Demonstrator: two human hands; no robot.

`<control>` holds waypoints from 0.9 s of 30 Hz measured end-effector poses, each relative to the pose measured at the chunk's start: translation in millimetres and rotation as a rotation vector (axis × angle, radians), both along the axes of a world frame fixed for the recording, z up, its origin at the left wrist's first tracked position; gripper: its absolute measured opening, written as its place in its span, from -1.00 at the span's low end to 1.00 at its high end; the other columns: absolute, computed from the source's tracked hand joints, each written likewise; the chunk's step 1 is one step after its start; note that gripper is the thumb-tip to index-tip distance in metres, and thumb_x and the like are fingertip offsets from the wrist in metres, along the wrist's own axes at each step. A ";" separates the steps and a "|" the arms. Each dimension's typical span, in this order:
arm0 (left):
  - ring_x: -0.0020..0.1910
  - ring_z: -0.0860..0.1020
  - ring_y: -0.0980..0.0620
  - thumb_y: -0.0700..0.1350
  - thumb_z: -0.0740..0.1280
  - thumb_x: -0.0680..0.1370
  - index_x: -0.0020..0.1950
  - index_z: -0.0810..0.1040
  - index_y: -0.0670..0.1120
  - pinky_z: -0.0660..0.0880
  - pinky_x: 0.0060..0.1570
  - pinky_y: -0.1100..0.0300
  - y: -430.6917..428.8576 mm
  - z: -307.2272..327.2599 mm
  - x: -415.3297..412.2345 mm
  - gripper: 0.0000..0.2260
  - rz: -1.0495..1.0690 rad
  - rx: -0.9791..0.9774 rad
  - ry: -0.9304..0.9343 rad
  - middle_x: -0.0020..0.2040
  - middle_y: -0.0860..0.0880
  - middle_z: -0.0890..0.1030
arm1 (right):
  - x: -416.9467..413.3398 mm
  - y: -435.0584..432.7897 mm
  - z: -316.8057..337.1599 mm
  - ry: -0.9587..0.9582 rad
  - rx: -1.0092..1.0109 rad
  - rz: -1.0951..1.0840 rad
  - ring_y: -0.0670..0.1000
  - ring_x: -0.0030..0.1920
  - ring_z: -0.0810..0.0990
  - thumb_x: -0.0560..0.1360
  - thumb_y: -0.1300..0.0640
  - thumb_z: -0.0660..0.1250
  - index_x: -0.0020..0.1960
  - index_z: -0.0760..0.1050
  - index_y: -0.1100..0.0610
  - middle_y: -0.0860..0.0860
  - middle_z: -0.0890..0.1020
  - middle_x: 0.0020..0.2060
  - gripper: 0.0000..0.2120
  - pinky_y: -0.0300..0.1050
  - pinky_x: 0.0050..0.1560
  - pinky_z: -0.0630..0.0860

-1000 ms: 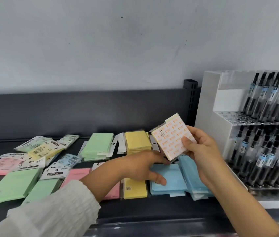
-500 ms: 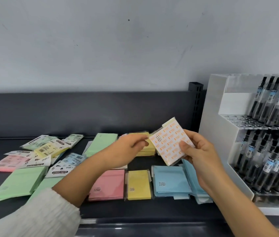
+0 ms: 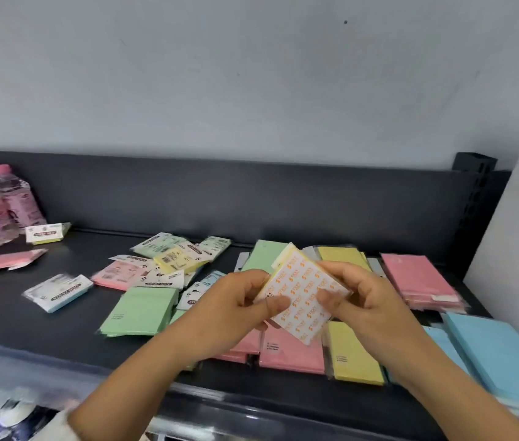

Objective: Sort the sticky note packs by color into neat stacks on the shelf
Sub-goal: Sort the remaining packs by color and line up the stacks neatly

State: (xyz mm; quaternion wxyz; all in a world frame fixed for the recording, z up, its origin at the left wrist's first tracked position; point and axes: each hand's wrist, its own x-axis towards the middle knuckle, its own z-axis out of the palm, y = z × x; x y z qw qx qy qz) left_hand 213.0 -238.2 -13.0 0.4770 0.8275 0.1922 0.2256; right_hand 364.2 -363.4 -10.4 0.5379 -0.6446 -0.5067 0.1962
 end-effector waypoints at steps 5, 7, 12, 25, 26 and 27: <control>-0.15 0.64 0.11 -0.16 0.33 0.53 -0.08 0.59 -0.09 0.57 -0.16 0.24 53.3 0.2 -47.1 -0.95 0.124 -0.074 -0.094 -0.14 0.05 0.69 | -26.2 41.0 9.1 -0.100 -0.104 -0.008 -0.29 -0.06 0.56 0.52 0.15 0.32 0.19 0.47 -0.09 -0.19 0.62 -0.02 -0.72 -0.43 -0.12 0.50; -0.16 0.64 0.05 -0.19 0.30 0.54 -0.06 0.60 -0.10 0.59 -0.17 0.24 77.8 3.3 -68.5 -0.92 0.219 -0.123 -0.159 -0.13 -0.04 0.70 | -38.7 63.3 14.0 -0.170 -0.143 -0.023 -0.30 -0.05 0.54 0.52 0.15 0.33 0.16 0.49 -0.07 -0.21 0.60 -0.02 -0.76 -0.46 -0.11 0.48; -0.16 0.66 0.08 -0.14 0.25 0.59 0.02 0.58 -0.11 0.60 -0.23 0.28 137.5 8.2 -122.2 -0.87 0.393 -0.267 -0.271 -0.10 -0.01 0.70 | -72.7 132.2 20.2 -0.406 -0.272 -0.025 -0.20 -0.03 0.53 0.53 0.10 0.32 0.17 0.53 0.03 -0.15 0.59 0.05 -0.77 -0.47 -0.11 0.39; -0.14 0.65 0.07 -0.13 0.21 0.61 0.01 0.55 -0.08 0.60 -0.27 0.29 203.8 17.1 -184.0 -0.87 0.379 -0.451 -0.383 -0.13 0.01 0.69 | -125.3 269.5 -4.8 -0.822 -0.760 -0.139 0.10 0.25 0.45 0.38 -0.25 0.38 0.41 0.32 0.08 0.06 0.50 0.27 -0.28 0.01 0.19 0.47; -0.15 0.66 0.08 -0.13 0.21 0.61 0.01 0.55 -0.08 0.60 -0.27 0.29 205.7 16.1 -186.0 -0.87 0.372 -0.449 -0.383 -0.15 0.02 0.70 | -125.2 273.0 -8.4 -0.845 -0.773 -0.148 0.09 0.23 0.47 0.37 -0.27 0.38 0.40 0.32 0.07 0.05 0.52 0.25 -0.27 -0.01 0.16 0.48; -0.16 0.66 0.09 -0.13 0.21 0.61 0.01 0.55 -0.07 0.60 -0.27 0.29 207.4 14.5 -187.7 -0.87 0.369 -0.446 -0.380 -0.17 0.03 0.70 | -124.4 275.3 -9.9 -0.867 -0.771 -0.165 0.08 0.21 0.49 0.36 -0.28 0.38 0.39 0.34 0.06 0.03 0.54 0.23 -0.28 -0.04 0.13 0.48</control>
